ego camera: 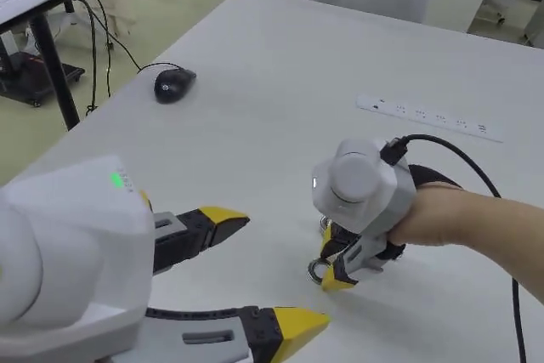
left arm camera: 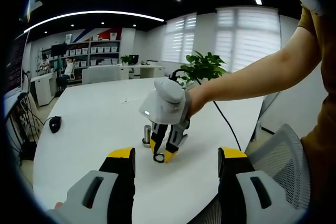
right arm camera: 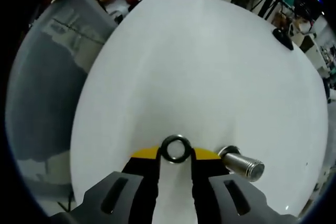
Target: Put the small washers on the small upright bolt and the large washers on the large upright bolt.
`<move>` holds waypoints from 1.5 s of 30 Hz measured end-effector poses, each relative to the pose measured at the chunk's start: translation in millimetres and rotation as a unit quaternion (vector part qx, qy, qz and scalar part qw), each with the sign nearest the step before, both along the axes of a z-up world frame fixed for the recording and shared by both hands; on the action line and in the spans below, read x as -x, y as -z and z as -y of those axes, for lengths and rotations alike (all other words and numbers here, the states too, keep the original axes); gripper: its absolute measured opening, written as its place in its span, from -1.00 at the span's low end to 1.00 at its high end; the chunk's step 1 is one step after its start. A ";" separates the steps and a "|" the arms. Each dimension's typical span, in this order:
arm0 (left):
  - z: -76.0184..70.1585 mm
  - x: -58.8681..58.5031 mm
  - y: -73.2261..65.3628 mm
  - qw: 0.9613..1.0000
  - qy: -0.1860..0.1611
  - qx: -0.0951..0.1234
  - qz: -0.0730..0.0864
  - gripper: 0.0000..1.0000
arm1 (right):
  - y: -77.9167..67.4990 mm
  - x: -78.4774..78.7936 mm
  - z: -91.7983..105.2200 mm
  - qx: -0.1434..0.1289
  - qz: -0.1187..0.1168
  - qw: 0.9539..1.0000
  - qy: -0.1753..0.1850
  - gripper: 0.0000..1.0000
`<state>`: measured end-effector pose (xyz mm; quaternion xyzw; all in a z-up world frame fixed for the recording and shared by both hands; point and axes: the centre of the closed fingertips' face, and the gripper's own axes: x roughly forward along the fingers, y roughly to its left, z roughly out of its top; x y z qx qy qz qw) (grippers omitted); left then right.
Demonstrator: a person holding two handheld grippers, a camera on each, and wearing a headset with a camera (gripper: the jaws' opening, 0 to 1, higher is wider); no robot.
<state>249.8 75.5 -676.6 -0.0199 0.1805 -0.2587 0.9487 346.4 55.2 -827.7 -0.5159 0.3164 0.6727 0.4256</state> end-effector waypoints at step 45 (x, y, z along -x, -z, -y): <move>5.6 -4.4 -1.2 1.000 0.010 -0.006 0.001 0.25 | -83.2 -59.3 3.7 -0.048 0.057 0.997 0.036 -0.56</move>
